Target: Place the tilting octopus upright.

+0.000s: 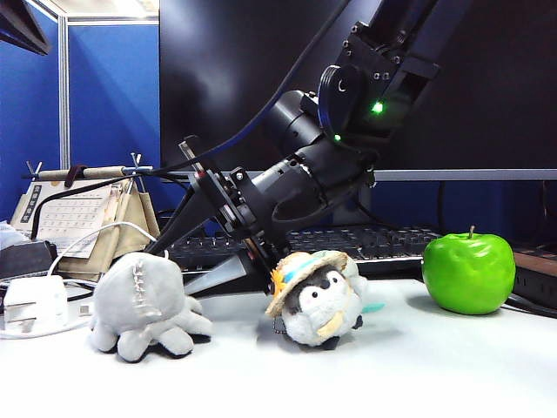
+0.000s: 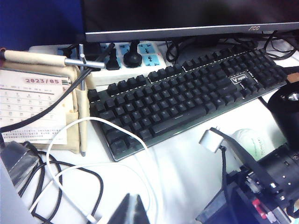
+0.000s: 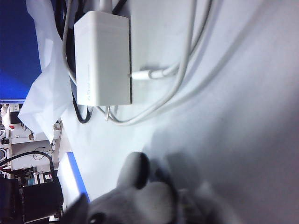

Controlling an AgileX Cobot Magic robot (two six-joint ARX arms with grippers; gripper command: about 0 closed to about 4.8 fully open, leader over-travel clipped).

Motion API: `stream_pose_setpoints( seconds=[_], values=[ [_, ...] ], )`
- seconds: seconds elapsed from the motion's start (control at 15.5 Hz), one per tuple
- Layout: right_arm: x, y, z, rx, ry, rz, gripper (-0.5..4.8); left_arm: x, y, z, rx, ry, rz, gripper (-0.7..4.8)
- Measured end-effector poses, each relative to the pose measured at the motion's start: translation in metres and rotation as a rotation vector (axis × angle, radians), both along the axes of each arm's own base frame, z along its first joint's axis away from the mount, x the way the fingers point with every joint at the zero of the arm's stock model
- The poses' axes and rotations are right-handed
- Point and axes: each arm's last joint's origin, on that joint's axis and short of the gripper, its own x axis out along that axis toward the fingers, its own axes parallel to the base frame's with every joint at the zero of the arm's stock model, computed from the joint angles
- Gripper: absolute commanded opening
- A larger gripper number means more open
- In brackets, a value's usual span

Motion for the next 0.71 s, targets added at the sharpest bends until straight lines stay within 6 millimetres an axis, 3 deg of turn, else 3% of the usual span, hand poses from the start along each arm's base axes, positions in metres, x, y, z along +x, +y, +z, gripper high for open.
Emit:
stream_pose_setpoints(
  seconds=[0.39, 0.65, 0.71],
  values=[
    [0.013, -0.01, 0.009, 0.038, -0.031, -0.028, 2.2, 0.0, 0.0, 0.0, 0.0, 0.0, 0.0, -0.02],
    [0.031, -0.009, 0.045, 0.147, -0.078, 0.005, 2.2, 0.0, 0.0, 0.0, 0.0, 0.001, 0.0, -0.02],
    [0.034, -0.01, 0.061, 0.181, -0.097, 0.019, 2.2, 0.0, 0.0, 0.0, 0.001, 0.003, 0.0, -0.02]
  ],
)
